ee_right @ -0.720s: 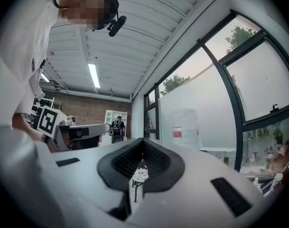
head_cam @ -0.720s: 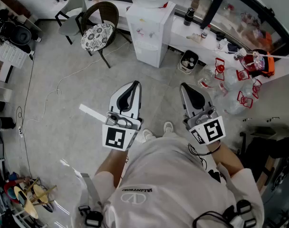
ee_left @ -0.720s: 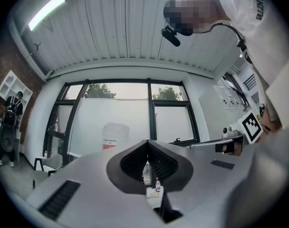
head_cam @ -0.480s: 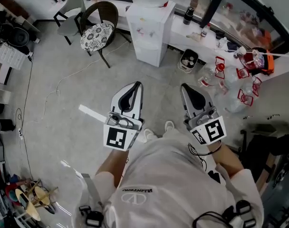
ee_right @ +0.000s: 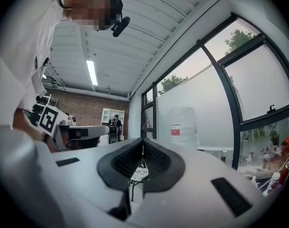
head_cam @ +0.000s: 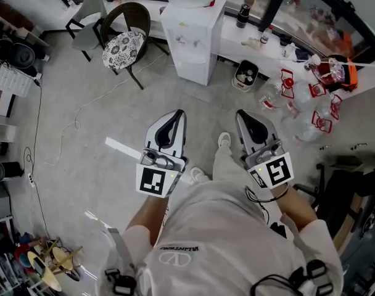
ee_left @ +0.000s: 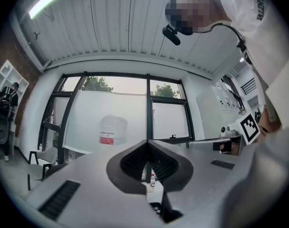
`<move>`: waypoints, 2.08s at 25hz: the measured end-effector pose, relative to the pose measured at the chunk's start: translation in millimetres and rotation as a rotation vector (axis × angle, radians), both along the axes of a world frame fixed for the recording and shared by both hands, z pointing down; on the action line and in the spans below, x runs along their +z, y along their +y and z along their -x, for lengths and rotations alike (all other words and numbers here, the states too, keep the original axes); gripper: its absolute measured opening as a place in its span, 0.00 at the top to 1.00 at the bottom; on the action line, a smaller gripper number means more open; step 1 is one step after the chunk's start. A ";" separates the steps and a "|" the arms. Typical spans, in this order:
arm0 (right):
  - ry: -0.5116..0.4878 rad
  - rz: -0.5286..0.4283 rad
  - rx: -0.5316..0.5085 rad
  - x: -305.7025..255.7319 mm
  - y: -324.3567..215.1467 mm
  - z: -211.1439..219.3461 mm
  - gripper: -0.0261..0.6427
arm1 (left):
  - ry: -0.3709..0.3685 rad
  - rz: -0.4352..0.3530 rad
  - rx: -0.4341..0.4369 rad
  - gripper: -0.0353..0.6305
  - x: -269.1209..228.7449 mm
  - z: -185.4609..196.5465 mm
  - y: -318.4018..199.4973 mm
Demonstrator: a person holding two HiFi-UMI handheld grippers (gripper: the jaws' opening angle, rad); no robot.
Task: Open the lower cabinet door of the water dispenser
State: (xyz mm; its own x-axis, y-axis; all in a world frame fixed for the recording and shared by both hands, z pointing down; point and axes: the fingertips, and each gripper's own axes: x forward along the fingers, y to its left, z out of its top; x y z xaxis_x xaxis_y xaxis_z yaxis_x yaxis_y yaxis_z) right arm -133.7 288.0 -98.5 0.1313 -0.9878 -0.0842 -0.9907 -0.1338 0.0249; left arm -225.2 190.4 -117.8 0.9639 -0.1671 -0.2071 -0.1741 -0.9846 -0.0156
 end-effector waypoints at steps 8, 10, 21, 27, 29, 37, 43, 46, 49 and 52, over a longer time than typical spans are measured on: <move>0.005 0.000 -0.023 1.2 -18.3 -40.7 0.94 | 0.005 -0.005 -0.023 0.94 -4.8 -36.7 -13.0; 0.008 0.010 -0.035 3.7 -23.6 -56.1 0.94 | 0.006 -0.004 -0.033 0.94 -5.6 -50.4 -16.9; 0.005 0.027 -0.100 17.5 -65.8 -152.1 0.94 | -0.038 -0.001 -0.075 0.94 4.7 -148.5 -48.9; -0.010 0.049 -0.137 54.6 -94.3 -193.7 0.94 | -0.032 0.007 -0.101 0.94 32.2 -188.4 -70.0; -0.029 0.061 -0.123 76.6 -104.4 -206.0 0.94 | -0.039 0.034 -0.108 0.94 56.1 -199.7 -79.1; -0.082 0.082 -0.053 233.8 -160.8 -265.2 0.94 | -0.108 0.041 -0.069 0.94 219.1 -257.1 -137.1; -0.091 0.066 -0.068 388.8 -212.5 -299.1 0.94 | -0.094 0.010 -0.049 0.94 368.0 -296.1 -177.9; -0.099 0.057 -0.071 461.6 -239.3 -316.7 0.94 | -0.102 -0.013 -0.035 0.94 442.4 -318.0 -196.9; -0.093 0.061 -0.075 529.6 -259.2 -332.8 0.94 | -0.112 -0.029 -0.021 0.94 509.9 -340.1 -209.2; -0.083 0.068 -0.084 585.3 -278.6 -346.7 0.94 | -0.113 -0.045 -0.016 0.94 563.8 -359.3 -222.2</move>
